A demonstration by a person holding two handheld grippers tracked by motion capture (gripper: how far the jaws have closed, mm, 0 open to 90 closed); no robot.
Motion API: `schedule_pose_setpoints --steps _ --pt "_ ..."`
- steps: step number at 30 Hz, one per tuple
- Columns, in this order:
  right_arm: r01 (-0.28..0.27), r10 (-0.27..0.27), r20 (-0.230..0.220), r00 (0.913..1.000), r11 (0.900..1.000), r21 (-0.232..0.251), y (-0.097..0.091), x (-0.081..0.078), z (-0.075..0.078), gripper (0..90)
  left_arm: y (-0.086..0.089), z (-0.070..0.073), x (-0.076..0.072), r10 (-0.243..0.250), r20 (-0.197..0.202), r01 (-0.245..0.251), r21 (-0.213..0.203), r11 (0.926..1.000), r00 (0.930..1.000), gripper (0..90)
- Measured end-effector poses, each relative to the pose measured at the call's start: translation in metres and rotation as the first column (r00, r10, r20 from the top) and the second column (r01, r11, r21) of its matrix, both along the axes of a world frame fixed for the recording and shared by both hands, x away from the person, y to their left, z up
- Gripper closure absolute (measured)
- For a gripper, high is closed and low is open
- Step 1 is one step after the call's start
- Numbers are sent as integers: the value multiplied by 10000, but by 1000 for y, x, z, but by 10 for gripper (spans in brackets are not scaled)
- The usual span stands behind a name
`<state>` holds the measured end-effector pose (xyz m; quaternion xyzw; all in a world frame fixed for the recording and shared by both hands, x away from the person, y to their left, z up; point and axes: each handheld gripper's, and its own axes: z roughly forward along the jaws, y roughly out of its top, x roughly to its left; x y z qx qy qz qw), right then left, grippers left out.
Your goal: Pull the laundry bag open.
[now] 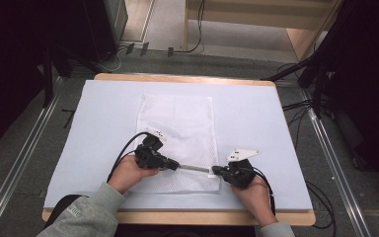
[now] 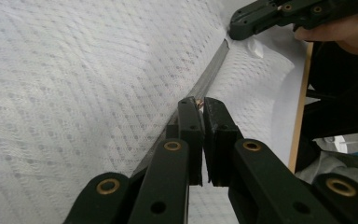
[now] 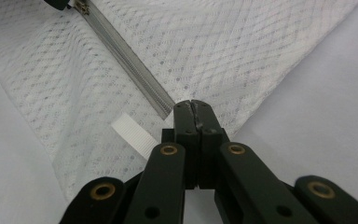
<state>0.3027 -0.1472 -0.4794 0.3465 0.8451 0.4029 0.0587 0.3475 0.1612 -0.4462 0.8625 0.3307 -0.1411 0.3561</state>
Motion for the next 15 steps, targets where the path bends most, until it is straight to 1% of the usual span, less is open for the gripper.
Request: schedule_pose_setpoints --steps 5,6,7,8,12,13,15 --pt "59 -59 -119 9999 10000 65 0 1 0 900 1 -1 -1 -36 43 35 153 9999 10000 883" --pt "52 -52 -115 9999 10000 65 0 1 0 900 1 -1 -1 -47 -54 48 100 9999 10000 883" --pt "49 -48 -125 9999 10000 60 0 1 0 900 2 -1 -1 35 44 -36 238 9997 10000 883" --pt "38 -38 -129 9999 10000 31 0 1 0 900 3 -1 -1 59 -38 -58 156 9999 10000 883" --pt "41 -41 -147 9999 10000 6 0 1 1 900 5 -1 -2 111 -27 -110 111 9999 9999 883" --pt "11 -11 -124 9999 10000 3 0 1 1 900 4 -1 -2 33 -9 -33 164 9999 10000 883" --pt "-42 41 -101 9999 10000 -40 0 1 1 900 6 0 -3 82 -11 -82 281 9996 10000 883"
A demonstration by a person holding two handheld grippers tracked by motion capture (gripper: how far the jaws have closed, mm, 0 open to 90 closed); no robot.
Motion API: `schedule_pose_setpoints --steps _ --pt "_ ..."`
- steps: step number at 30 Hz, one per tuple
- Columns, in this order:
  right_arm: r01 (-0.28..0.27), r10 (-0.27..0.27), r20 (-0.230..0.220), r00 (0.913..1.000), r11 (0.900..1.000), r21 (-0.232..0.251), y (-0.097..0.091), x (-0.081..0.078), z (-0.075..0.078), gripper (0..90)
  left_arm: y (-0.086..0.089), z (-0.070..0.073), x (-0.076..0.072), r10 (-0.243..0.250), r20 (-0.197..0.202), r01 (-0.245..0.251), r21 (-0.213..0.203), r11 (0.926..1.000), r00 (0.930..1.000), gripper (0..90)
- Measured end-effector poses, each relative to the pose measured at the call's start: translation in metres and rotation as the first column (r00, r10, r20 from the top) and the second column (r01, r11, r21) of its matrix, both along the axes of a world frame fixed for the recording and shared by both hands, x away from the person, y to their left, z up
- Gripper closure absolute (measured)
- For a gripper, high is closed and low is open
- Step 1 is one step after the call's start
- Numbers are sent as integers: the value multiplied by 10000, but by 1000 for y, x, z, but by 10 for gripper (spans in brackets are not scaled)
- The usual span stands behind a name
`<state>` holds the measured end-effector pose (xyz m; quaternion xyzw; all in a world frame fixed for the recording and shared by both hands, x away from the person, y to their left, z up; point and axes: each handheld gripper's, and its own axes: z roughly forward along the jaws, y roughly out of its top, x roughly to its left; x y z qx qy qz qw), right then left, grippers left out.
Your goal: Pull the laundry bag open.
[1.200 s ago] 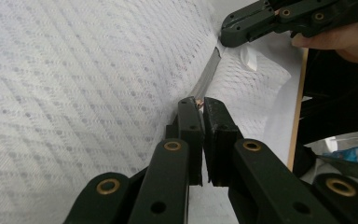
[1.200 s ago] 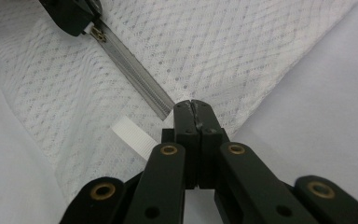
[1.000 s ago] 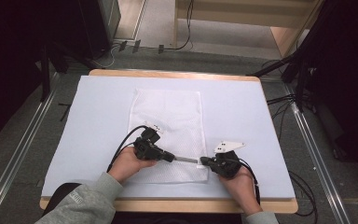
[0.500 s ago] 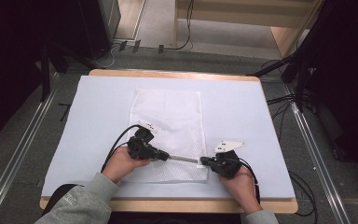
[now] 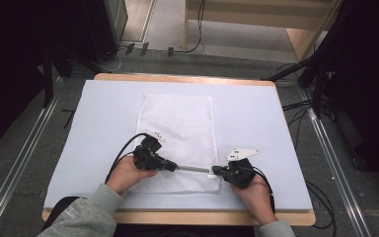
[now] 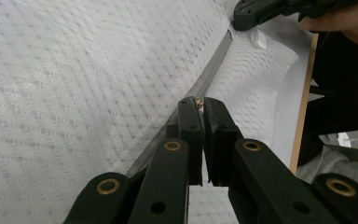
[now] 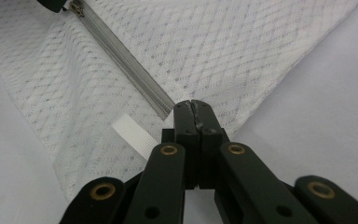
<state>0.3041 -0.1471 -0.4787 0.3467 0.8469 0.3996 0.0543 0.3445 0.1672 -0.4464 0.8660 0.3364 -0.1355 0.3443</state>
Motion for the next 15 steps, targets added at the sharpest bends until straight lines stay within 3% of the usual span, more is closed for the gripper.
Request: schedule_pose_setpoints --steps 5,12,15 --pt "-36 36 17 10000 10000 -19 0 0 0 900 18 1 1 352 -150 -352 -38 9994 9993 883" --pt "-65 65 -8 10000 10000 -8 0 0 0 900 28 3 -2 409 38 -410 196 9990 9992 883" --pt "-32 32 -50 10000 10000 0 0 1 0 900 34 4 -2 482 37 -482 40 9988 9988 882"
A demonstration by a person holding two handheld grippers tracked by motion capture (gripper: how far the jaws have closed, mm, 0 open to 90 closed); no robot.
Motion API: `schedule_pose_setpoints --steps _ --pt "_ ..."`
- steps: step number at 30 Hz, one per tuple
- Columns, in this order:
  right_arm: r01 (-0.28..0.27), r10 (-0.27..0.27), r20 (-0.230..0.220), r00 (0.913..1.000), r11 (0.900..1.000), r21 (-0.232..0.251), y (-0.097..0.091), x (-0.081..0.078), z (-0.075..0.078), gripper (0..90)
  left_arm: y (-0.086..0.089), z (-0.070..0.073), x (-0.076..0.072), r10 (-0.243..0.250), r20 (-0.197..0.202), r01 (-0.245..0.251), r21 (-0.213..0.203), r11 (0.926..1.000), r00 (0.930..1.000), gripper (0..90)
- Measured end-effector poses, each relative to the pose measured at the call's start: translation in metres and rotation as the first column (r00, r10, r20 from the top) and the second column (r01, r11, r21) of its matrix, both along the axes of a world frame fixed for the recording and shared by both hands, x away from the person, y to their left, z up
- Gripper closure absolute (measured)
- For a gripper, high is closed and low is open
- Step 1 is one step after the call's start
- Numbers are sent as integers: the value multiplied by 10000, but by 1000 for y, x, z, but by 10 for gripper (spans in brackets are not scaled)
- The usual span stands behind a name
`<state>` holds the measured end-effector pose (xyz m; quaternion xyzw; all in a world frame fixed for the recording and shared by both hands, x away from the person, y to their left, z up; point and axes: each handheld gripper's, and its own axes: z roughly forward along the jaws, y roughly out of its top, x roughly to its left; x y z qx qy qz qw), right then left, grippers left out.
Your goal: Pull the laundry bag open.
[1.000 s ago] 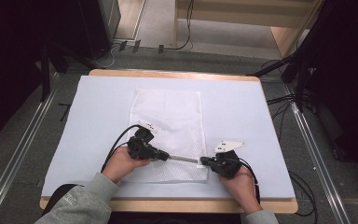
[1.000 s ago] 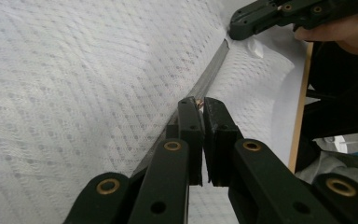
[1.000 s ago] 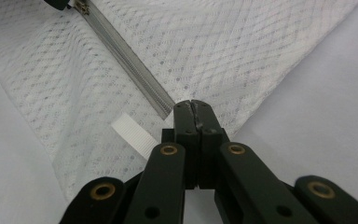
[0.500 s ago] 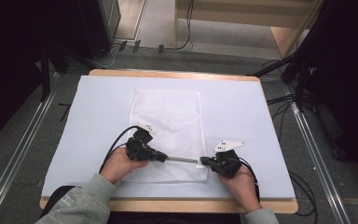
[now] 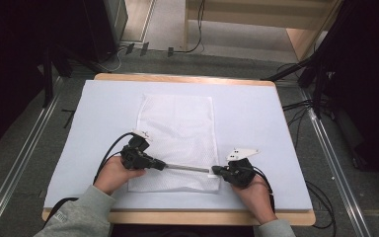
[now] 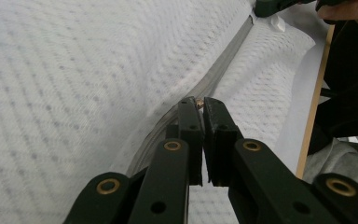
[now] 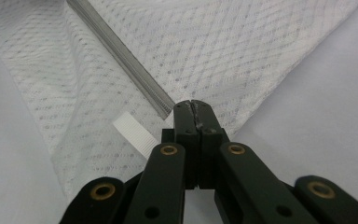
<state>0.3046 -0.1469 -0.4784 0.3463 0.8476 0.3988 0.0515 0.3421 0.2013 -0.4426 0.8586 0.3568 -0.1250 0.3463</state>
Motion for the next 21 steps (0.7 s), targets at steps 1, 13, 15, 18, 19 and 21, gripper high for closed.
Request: schedule_pose_setpoints --steps 1,13,15,18,19,21 --pt "5 -5 -7 10000 10000 4 0 0 0 900 1 1 0 -33 0 33 7 10000 10000 882" --pt "4 -4 -15 10000 10000 26 0 1 0 900 9 1 -2 37 -24 -37 77 10000 10000 882" --pt "-21 21 -4 10000 10000 5 0 1 0 900 13 1 -3 144 0 -144 119 9998 9999 882" --pt "-128 128 56 9999 9999 -8 0 1 0 900 18 2 -5 216 -10 -216 -20 9998 9998 882" --pt "-127 127 43 9999 9999 1 0 1 0 900 18 2 -6 235 126 -236 50 9997 9996 882" --pt "-177 177 66 9998 9998 -6 -1 1 0 900 19 2 -6 177 83 -178 46 9998 9998 882"
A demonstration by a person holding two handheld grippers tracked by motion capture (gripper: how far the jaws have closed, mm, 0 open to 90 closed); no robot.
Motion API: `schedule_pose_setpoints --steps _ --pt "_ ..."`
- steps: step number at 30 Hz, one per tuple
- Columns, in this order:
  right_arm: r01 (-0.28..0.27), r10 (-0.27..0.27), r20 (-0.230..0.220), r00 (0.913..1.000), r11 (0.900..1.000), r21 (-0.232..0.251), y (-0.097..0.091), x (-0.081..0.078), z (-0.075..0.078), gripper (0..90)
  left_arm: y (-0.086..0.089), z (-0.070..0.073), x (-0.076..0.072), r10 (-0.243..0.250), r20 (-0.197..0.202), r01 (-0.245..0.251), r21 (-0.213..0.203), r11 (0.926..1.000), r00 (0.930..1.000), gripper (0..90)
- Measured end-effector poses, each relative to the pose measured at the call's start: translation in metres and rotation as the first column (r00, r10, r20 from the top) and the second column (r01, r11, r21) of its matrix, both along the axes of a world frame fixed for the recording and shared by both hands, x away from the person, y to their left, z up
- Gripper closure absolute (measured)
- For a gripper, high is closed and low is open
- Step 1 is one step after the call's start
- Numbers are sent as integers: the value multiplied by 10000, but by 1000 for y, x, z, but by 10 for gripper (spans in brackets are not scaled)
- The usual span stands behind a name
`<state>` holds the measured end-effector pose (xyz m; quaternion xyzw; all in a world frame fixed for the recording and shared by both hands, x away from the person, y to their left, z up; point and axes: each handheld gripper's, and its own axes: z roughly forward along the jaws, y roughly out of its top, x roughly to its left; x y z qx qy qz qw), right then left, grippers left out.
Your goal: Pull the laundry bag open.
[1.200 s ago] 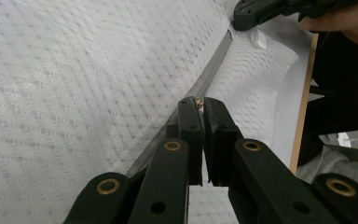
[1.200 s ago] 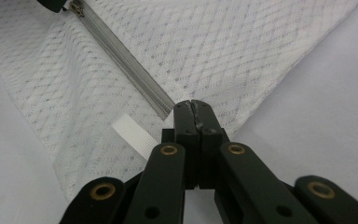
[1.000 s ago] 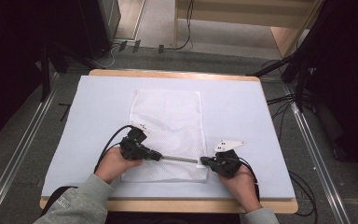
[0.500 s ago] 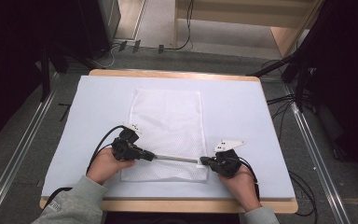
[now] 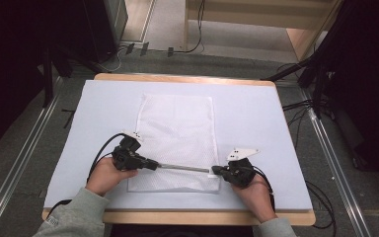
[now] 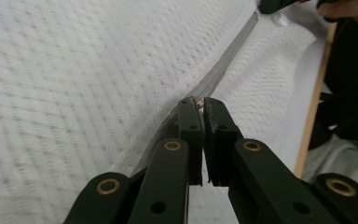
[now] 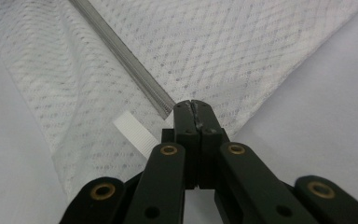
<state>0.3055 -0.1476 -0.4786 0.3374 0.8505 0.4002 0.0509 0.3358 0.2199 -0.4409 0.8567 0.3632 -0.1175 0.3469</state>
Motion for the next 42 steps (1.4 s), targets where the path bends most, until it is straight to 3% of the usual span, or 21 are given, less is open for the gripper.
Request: schedule_pose_setpoints --steps 21,22,26,29,35,36,40,41,42 --pt "-245 246 36 9997 9997 -34 -1 2 0 900 21 -2 -6 676 -227 -669 328 9972 9975 883" --pt "-279 279 39 9996 9996 -31 -1 3 0 900 23 -2 -6 692 -333 -687 168 9975 9970 883" --pt "-277 277 -2 9996 9996 -32 -1 3 0 900 27 0 -8 844 -202 -838 273 9961 9962 883" --pt "-281 281 -64 9996 9996 -21 -1 4 0 900 32 1 -9 912 -404 -911 26 9958 9950 883" --pt "-311 311 -117 9994 9995 -30 -1 4 1 900 36 2 -10 917 -386 -918 -13 9958 9950 884" --pt "-296 295 -150 9995 9996 -25 -1 4 1 900 36 2 -10 1021 -263 -1016 201 9946 9944 884" --pt "-318 318 -123 9994 9995 -42 -1 5 1 900 44 3 -10 1224 -509 -1223 34 9925 9912 884" --pt "-341 341 -133 9993 9994 -40 -1 5 1 900 45 3 -10 1303 -380 -1298 163 9914 9907 884" --pt "-327 326 -149 9994 9995 -25 -1 5 1 900 47 3 -10 1262 -517 -1264 -17 9920 9907 884"
